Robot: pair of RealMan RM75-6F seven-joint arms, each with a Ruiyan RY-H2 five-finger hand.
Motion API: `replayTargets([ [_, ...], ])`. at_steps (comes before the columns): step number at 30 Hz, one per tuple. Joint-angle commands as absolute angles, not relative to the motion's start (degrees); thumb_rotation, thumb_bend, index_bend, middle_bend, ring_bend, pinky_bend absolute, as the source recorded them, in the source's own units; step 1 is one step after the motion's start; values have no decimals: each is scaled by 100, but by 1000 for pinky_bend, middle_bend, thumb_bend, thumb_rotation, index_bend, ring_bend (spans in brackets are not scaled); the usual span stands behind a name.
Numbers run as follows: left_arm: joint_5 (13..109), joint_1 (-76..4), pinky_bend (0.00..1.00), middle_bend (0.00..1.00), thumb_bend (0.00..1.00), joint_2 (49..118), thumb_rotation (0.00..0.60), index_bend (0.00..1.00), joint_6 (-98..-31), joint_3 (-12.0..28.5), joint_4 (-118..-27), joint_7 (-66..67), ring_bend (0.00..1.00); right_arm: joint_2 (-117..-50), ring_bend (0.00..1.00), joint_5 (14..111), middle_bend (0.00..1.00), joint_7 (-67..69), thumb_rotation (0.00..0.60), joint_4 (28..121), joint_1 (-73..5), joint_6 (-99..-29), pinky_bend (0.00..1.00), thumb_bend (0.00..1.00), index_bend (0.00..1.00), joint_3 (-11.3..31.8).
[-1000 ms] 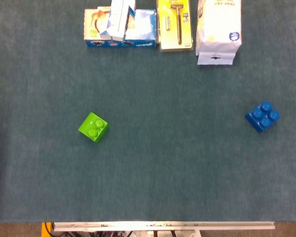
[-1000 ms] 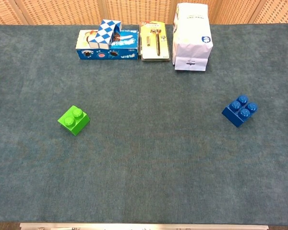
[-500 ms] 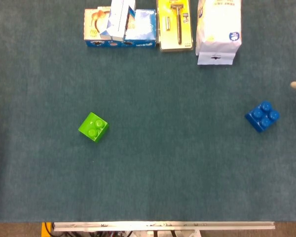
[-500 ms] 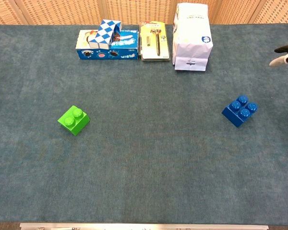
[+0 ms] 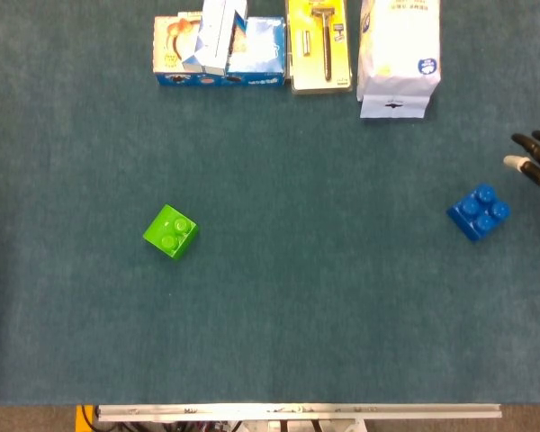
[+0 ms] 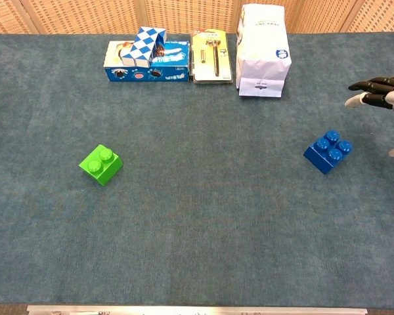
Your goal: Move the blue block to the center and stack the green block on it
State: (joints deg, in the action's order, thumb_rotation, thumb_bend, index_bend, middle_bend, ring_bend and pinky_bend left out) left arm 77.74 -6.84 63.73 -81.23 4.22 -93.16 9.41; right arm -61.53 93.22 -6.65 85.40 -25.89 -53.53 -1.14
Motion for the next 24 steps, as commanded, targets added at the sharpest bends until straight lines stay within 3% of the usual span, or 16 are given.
replayTargets([
  [1, 7771, -686, 344, 322, 394, 6373, 600, 352, -8123, 425, -9317, 944, 209, -6244, 0, 9254, 20, -717, 600, 8467, -2653, -5278, 148, 1, 165, -107],
  [24, 7764, -665, 345, 322, 394, 6319, 600, 352, -8133, 421, -9370, 901, 209, -7041, 0, 9280, 7, -445, 600, 7894, -3050, -5034, 93, 3, 165, -277],
])
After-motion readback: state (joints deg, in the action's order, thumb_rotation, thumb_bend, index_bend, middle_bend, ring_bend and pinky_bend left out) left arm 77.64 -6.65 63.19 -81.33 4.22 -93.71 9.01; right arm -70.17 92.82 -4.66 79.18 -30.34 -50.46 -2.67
